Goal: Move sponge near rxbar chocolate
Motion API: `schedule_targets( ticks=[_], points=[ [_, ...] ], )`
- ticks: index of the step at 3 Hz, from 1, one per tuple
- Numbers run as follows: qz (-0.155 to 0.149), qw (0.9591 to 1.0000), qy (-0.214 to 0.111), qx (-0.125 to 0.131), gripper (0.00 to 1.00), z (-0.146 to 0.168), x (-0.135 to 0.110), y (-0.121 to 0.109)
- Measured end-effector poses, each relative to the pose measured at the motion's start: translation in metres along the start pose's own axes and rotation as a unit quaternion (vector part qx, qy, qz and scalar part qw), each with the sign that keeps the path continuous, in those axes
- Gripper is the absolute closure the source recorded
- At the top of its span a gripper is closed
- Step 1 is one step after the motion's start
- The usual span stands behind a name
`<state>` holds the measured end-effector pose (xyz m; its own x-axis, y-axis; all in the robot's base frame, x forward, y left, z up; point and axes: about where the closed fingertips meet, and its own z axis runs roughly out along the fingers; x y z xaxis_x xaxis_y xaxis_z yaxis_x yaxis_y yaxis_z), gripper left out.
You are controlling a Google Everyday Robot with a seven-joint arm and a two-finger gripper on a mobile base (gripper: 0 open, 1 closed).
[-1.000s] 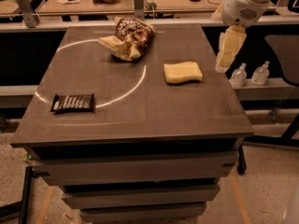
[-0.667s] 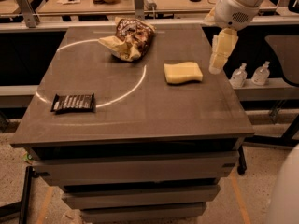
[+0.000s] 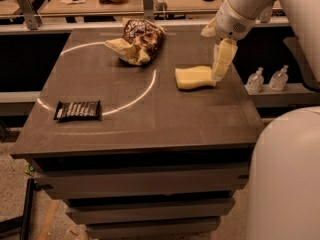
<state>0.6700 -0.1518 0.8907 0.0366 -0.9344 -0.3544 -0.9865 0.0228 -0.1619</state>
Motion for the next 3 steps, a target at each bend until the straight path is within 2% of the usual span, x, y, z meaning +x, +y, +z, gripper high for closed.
schedule_targets(
  ticks=[1,3],
  points=[
    [-0.015,0.9993,-0.026,-0.021,0.00,0.022,-0.007,-0.005],
    [-0.006,0.9978,-0.040,-0.053,0.00,0.053,-0.007,0.007]
  ],
)
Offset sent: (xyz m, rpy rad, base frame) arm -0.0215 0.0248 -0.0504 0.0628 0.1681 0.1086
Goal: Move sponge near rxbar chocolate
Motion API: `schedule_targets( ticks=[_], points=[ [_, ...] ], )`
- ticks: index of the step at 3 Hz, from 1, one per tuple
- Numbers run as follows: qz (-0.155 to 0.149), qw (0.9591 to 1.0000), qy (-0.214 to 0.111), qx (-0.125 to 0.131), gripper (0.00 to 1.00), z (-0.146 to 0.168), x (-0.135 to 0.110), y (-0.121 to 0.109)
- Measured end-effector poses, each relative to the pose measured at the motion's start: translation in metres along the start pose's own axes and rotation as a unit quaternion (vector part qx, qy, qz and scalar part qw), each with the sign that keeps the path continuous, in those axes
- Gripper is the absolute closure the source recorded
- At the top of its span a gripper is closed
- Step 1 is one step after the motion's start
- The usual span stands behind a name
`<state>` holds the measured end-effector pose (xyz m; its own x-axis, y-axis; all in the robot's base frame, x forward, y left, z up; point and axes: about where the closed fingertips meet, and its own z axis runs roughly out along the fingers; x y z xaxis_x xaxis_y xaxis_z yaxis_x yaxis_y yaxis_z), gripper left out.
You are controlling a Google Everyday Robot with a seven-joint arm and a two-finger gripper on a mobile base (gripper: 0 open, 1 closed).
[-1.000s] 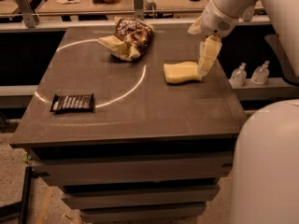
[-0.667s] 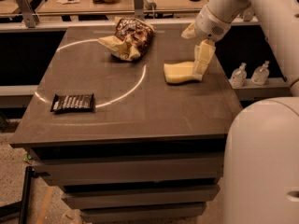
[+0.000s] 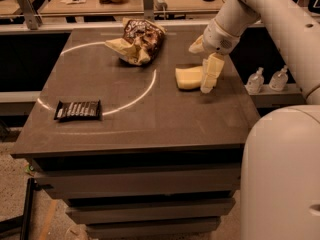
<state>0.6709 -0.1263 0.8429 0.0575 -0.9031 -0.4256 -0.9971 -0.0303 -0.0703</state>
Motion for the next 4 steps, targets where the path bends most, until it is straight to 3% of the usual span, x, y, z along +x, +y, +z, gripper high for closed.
schedule_targets(
  ticks=[1,4],
  points=[
    [0.009,0.9999,-0.001,-0.006,0.16,0.0096,0.0050,0.0036],
    [0.018,0.9998,-0.005,-0.010,0.87,0.0120,0.0101,0.0106]
  ],
)
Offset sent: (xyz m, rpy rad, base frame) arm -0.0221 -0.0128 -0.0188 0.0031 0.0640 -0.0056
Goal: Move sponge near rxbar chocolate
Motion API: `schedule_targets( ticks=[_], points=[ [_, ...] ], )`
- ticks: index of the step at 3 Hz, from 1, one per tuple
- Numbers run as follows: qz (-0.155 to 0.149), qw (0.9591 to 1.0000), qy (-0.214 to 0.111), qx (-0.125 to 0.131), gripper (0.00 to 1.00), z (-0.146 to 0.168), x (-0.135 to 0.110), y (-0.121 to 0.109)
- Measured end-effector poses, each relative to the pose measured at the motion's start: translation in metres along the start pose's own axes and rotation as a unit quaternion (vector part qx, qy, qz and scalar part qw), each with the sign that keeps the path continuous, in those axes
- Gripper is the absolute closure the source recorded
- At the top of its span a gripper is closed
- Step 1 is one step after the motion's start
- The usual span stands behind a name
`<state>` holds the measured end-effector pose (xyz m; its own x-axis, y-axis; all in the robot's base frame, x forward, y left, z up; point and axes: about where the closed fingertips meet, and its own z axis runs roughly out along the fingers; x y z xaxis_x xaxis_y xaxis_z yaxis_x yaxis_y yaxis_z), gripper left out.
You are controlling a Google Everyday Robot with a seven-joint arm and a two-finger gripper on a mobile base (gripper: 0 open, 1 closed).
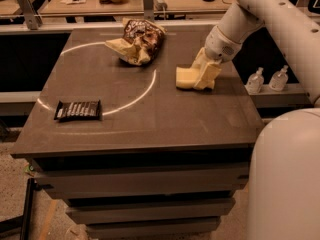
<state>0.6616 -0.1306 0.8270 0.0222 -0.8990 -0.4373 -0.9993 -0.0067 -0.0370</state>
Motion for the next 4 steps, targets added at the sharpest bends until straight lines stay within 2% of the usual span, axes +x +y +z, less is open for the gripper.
schedule_targets(
  ticks=[1,2,3,4],
  points=[
    [-0.028,0.9988,-0.038,0.011,1.00,-0.015,-0.036,0.019],
    [-0.078,0.9921,-0.098,0.003,1.00,-0.024,-0.089,0.052],
    [-0.078,0.9921,-0.098,0.004,1.00,-0.024,-0.089,0.052],
    [-0.096,0.9868,-0.127,-0.028,1.00,-0.001,-0.124,0.056]
  ],
)
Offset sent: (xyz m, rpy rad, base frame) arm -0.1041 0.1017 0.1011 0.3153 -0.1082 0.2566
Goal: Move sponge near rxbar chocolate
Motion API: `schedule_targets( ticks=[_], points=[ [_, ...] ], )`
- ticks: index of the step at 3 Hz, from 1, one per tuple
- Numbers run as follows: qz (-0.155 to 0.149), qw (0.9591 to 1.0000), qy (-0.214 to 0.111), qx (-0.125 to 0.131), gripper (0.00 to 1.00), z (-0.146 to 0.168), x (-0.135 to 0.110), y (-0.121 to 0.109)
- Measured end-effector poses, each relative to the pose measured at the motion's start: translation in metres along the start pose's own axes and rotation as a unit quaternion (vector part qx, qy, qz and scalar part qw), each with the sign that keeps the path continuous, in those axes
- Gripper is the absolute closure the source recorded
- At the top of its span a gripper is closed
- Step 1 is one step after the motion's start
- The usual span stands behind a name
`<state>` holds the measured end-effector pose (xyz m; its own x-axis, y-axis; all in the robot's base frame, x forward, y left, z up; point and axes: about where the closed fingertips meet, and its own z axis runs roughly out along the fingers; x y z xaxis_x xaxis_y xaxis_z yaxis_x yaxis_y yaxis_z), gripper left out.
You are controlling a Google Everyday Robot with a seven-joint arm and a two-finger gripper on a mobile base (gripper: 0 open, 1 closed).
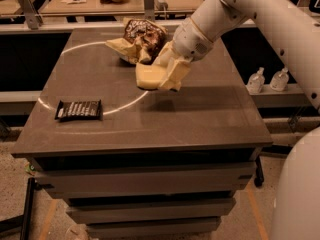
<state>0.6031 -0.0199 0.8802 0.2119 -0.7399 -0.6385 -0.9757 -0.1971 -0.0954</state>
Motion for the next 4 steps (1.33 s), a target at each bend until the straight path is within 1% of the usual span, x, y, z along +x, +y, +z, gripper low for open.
schedule_targets(
  ticks=[1,2,3,4],
  points=[
    [0.001,0.9996,-0.019,-0.023,1.00,0.037,-0.030,0.002],
    [-0.003,0.9986,-0.028,-0.045,1.00,0.065,-0.057,0.009],
    [0.000,0.9981,-0.031,-0.053,1.00,0.083,-0.080,0.014],
    [-0.010,0.9975,-0.033,-0.062,1.00,0.094,-0.100,0.014]
  ],
)
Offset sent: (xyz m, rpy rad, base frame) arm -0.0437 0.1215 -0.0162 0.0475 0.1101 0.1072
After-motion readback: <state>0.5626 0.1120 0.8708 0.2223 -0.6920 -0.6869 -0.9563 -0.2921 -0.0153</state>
